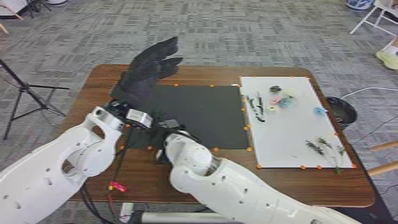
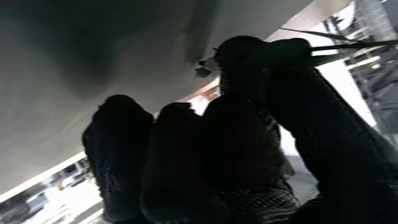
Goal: Arrange flowers
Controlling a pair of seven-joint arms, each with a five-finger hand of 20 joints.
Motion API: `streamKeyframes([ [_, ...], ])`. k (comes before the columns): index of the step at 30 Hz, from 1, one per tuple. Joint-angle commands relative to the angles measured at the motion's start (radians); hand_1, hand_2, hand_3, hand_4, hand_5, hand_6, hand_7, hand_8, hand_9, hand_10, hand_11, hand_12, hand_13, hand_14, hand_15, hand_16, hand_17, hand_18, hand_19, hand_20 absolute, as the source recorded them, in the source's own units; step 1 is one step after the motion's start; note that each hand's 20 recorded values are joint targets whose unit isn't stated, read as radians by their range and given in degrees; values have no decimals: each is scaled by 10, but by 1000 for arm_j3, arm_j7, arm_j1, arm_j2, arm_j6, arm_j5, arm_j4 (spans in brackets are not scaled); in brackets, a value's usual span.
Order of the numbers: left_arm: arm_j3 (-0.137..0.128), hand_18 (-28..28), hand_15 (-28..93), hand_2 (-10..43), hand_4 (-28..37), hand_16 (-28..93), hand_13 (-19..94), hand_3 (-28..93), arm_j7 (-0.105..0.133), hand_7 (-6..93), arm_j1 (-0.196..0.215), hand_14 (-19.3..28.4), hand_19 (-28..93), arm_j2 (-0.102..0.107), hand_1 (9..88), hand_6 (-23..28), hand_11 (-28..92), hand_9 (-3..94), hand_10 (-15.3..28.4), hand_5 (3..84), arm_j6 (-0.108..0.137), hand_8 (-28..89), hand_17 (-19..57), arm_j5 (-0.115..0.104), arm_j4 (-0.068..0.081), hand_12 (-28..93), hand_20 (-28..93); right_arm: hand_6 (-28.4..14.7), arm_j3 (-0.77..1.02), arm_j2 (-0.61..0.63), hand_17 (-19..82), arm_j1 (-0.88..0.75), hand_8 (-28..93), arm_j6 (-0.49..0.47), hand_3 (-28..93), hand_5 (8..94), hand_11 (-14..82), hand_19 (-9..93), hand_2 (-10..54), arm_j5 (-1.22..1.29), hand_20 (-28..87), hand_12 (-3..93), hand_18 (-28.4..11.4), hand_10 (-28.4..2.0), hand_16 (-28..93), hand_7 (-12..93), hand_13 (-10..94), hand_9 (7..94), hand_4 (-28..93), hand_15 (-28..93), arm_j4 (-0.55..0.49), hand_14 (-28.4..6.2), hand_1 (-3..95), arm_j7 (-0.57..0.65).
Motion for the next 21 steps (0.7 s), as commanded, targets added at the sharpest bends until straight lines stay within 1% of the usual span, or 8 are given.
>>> streamKeyframes([
  [1,-13,192,239,-55,-254,63,159,655,4,168,9,126,361,-12,284,17,136,172,96,230,-12,-81,-106,-2,-5,192,123,13,8,-1,649,8,265,31,824,727,646,932,-7,-15,738,497,-167,-55,379,570,881,911,-84,798,21,-56,385,26],
  [8,-15,192,239,-55,-253,63,159,656,10,168,12,127,361,-13,284,17,137,172,96,230,-9,-81,-106,-2,-6,192,123,12,-9,3,649,-4,267,18,826,730,646,932,-11,-19,738,497,-167,-55,379,568,881,912,-84,797,-23,-56,385,-14],
  [12,-16,192,239,-55,-254,64,159,655,20,167,15,127,361,-9,285,17,136,172,96,230,-7,-82,-106,-3,-11,191,123,13,-28,11,648,3,270,35,826,730,645,932,-11,-11,739,498,-168,-55,380,567,881,912,-86,797,-43,-56,386,-29],
  [13,-20,192,239,-55,-254,64,159,655,16,167,17,126,361,-12,285,17,136,172,96,230,-9,-81,-106,-2,-11,192,123,13,-28,12,648,1,271,31,826,730,645,932,-11,-18,739,498,-167,-55,380,566,881,912,-87,797,-46,-56,386,-29],
  [14,-15,192,240,-55,-254,64,159,655,17,168,11,126,361,-12,285,16,137,172,96,230,-9,-81,-106,-2,-9,192,122,13,-30,12,648,3,271,33,825,730,645,932,-11,-16,739,498,-168,-55,380,566,881,913,-88,797,-44,-56,387,-27],
  [18,-13,192,239,-55,-254,64,159,656,16,167,10,126,361,-15,285,16,136,173,96,230,-12,-81,-106,-1,-7,191,122,15,-17,8,648,0,270,-1,823,727,645,932,-8,-17,739,500,-167,-54,380,565,880,911,-94,797,-27,-55,389,-10],
  [20,-16,192,238,-54,-254,64,159,655,13,168,12,127,361,-15,284,16,136,173,96,230,-15,-81,-106,-2,-7,191,122,16,-3,11,646,-1,254,-40,820,727,640,932,-6,-3,737,499,-166,-55,383,562,877,910,-94,796,-21,-55,388,-9],
  [21,-18,192,238,-54,-254,64,159,655,11,169,15,126,361,-15,284,16,136,172,96,230,-16,-81,-106,-2,-7,191,122,21,-4,12,640,-2,228,-35,813,731,635,932,-8,-5,735,499,-167,-56,385,545,870,905,-102,794,-15,-58,391,-7],
])
